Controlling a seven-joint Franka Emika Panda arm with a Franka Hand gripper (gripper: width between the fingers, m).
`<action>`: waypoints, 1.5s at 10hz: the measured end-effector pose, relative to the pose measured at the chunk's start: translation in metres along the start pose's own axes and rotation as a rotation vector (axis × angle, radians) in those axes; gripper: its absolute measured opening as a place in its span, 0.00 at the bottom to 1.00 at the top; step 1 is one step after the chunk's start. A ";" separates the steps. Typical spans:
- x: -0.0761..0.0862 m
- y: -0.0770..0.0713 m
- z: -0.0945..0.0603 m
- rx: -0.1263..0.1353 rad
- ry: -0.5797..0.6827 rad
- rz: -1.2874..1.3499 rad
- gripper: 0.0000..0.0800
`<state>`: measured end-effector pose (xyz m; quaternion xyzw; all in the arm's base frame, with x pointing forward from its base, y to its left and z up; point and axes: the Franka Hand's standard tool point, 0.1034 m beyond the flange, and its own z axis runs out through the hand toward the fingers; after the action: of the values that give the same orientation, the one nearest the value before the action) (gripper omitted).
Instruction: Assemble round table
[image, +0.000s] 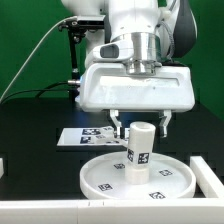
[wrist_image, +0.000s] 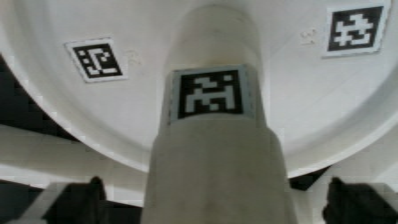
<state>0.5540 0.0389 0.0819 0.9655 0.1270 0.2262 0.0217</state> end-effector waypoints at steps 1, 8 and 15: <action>-0.004 -0.002 0.001 0.019 -0.050 0.009 0.79; 0.014 -0.010 0.002 0.155 -0.460 0.099 0.81; -0.010 -0.008 0.007 0.145 -0.452 0.089 0.81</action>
Offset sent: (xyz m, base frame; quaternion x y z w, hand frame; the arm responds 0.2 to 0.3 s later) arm 0.0206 -0.0006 0.0133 -0.0135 -0.1552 0.0295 0.9873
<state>0.5467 0.0440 0.0702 0.9953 0.0924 -0.0047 -0.0297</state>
